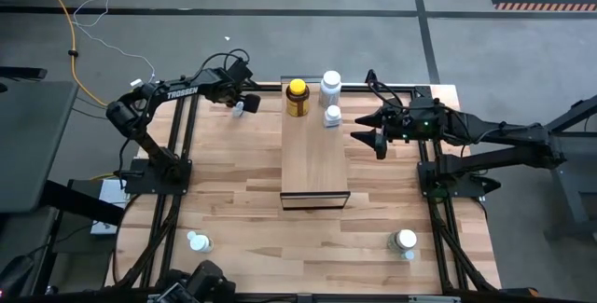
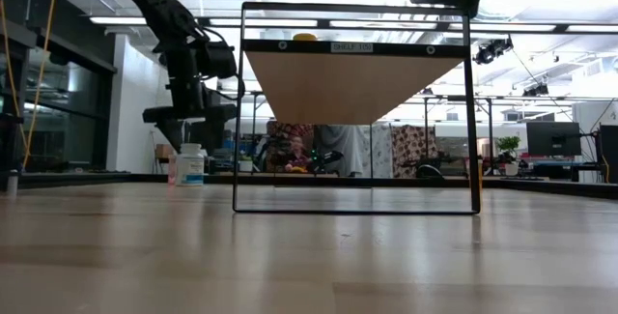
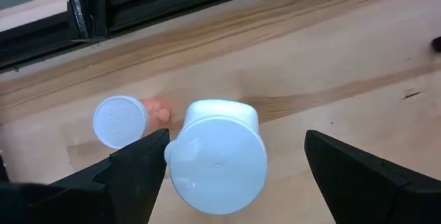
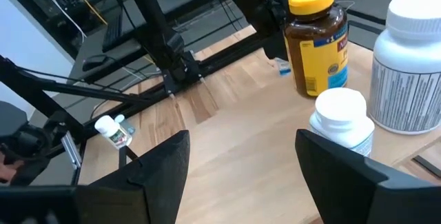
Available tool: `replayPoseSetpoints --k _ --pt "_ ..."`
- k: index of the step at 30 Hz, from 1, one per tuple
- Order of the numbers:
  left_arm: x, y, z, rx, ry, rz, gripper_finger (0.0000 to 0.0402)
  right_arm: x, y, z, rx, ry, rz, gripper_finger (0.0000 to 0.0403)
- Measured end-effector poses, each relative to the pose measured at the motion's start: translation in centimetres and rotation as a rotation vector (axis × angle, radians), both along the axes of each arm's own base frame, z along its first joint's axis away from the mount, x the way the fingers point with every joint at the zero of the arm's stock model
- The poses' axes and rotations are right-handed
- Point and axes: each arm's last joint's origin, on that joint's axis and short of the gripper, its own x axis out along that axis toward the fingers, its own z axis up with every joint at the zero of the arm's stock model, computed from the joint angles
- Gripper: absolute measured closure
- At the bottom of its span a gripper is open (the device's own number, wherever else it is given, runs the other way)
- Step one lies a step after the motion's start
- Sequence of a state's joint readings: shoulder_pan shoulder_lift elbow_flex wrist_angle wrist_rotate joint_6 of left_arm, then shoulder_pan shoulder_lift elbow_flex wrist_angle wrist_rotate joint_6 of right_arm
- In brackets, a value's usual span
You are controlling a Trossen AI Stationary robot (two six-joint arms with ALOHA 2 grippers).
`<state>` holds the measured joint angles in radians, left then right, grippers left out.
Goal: Pick and place medicine bottles onto shelf by color
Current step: Put the white blue pill bottle on the shelf
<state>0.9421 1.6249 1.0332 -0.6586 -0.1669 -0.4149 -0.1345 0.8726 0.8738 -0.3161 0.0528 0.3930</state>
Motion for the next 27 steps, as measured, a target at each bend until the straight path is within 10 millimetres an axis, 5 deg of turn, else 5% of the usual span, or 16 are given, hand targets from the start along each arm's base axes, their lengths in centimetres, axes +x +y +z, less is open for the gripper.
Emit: replayPoseSetpoints --k 14,27 --pt "-0.5 -0.9 -1.4 -0.043 0.022 0.02 0.0142 0.0 0.0 0.0 0.0 0.001 0.0 0.0148" --pt "-0.2 -0.6 -1.2 -0.001 0.0 0.047 0.0152 0.0 0.0 0.0 0.0 0.0 0.0 0.0148"
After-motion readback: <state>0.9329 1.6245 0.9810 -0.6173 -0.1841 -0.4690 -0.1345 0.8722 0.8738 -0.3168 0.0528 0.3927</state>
